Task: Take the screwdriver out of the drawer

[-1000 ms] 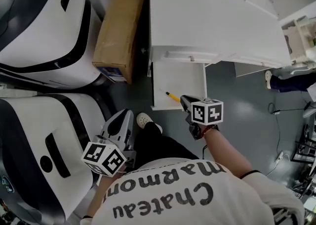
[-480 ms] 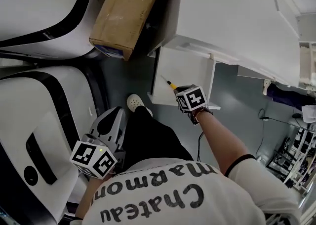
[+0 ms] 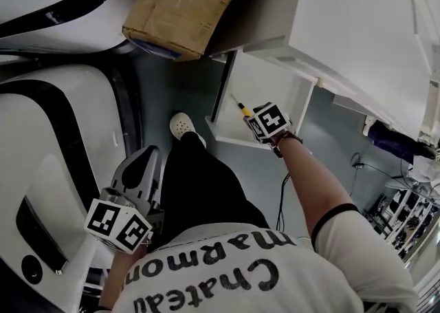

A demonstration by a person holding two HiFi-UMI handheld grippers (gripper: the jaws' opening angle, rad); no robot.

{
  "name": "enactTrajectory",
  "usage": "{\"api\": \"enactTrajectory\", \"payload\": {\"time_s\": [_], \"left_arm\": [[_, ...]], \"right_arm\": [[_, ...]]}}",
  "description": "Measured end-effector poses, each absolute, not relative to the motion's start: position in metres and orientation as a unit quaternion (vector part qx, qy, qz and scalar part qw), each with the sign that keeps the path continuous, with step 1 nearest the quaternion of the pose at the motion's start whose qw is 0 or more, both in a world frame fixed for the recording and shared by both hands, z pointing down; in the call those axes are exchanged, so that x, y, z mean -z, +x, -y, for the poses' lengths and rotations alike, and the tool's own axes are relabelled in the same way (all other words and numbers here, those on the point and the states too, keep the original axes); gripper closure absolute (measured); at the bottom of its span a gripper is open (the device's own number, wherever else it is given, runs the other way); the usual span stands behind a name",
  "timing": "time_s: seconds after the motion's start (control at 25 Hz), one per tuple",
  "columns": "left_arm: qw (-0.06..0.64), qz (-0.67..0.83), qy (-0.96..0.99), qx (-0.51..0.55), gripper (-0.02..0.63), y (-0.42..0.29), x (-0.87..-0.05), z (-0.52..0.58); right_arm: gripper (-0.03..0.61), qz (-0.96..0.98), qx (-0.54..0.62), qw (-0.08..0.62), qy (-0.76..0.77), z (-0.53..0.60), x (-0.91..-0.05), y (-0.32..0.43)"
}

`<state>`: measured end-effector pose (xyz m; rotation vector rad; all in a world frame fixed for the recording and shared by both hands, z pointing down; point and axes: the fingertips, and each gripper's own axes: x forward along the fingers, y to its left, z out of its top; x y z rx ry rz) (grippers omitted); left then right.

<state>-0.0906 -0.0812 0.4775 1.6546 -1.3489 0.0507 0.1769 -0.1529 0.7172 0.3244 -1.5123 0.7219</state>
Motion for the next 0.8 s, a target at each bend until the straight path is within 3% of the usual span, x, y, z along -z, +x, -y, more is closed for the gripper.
{"api": "enactTrajectory", "payload": {"time_s": [0.8], "left_arm": [[0.504, 0.556, 0.66, -0.031, 0.591, -0.077, -0.531, 0.064]], "right_arm": [[0.413, 0.621, -0.301, 0.715, 0.109, 0.148, -0.791, 0.194]]}}
